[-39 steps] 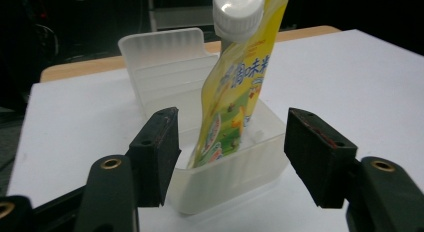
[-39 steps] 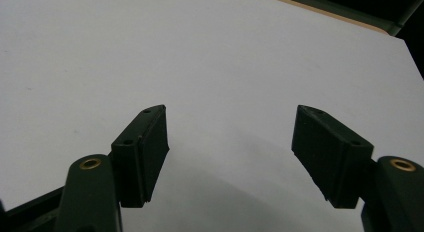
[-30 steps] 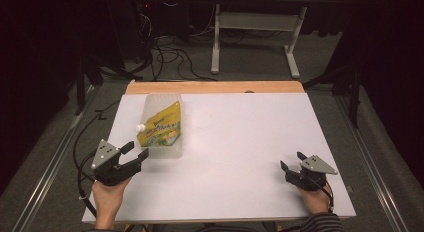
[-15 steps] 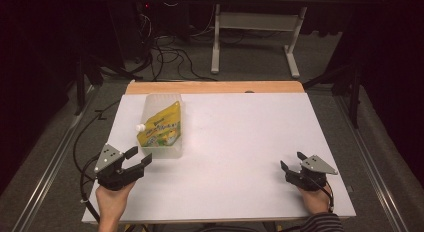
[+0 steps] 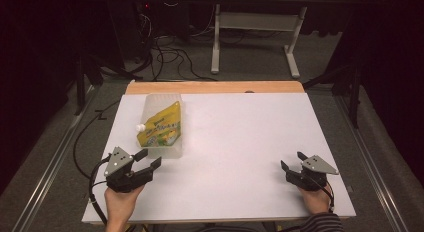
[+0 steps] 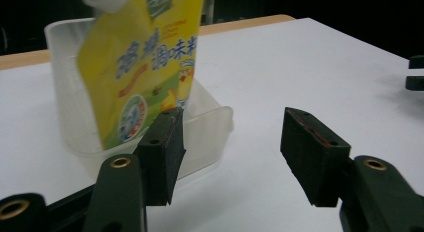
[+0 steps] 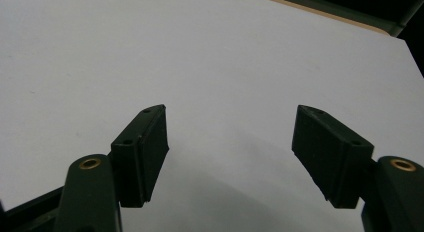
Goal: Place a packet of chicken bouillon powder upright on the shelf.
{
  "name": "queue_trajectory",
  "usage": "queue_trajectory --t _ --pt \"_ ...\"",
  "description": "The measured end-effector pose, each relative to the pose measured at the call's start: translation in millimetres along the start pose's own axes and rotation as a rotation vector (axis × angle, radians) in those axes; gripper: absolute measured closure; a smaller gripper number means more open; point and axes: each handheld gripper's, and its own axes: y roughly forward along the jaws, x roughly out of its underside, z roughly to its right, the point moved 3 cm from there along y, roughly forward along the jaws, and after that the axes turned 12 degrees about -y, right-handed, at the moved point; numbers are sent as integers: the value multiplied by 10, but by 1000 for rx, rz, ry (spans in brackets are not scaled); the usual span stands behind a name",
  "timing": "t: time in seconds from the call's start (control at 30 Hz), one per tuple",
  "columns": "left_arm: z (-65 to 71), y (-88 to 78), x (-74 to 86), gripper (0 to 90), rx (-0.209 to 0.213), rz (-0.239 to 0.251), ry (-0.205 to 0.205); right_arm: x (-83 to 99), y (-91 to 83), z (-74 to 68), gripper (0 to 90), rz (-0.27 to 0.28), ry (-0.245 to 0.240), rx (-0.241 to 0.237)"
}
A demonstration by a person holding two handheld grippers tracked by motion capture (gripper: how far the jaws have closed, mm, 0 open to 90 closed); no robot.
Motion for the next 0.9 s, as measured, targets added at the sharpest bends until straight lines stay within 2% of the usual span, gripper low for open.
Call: queue_trajectory --t 0.37,0.77,0.9 --pt "185 215 50 431 61 -47 15 2 -5 4 312 5 9 -4" --pt "293 348 86 444 85 -62 31 2 -6 3 313 6 11 -4" --pt "317 383 92 441 100 -70 25 2 -7 3 312 7 12 -4"
